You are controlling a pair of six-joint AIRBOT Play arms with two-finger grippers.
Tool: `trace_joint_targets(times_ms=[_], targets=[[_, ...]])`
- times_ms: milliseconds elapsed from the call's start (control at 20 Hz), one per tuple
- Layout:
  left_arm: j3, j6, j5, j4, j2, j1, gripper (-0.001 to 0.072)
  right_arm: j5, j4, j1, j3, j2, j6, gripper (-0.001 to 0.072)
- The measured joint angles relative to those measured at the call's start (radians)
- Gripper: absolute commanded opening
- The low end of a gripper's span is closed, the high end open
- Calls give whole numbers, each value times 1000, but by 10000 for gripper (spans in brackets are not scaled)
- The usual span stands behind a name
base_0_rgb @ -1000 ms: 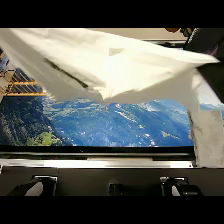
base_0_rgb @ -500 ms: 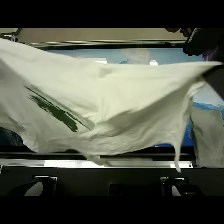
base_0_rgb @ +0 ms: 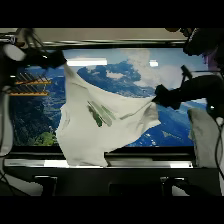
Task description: Fold the clothes and pants, and hang the long-sleeved shirts on hangers.
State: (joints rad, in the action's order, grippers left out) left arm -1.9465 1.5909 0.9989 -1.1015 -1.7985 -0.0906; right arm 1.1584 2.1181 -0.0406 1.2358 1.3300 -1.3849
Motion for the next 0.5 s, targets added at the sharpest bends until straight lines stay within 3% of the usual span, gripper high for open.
trace_joint_targets(times_ms=[200,250,300,350,400,500], targets=[[1,31,-28,-5,-180,80,14,-248,100,0,-40,178,-3,35],[1,37,-32,-5,-203,92,27,-294,121,0,-43,207,-3,79],[1,40,-33,-5,-221,103,188,-333,138,0,-47,233,-2,207],[1,43,-34,-3,-232,109,517,-365,152,0,-48,250,-2,329],[-2,49,-33,1,-238,111,720,-381,161,-2,-48,262,-3,367],[-26,59,-17,12,-237,98,720,-371,174,-14,-35,267,-26,370]])
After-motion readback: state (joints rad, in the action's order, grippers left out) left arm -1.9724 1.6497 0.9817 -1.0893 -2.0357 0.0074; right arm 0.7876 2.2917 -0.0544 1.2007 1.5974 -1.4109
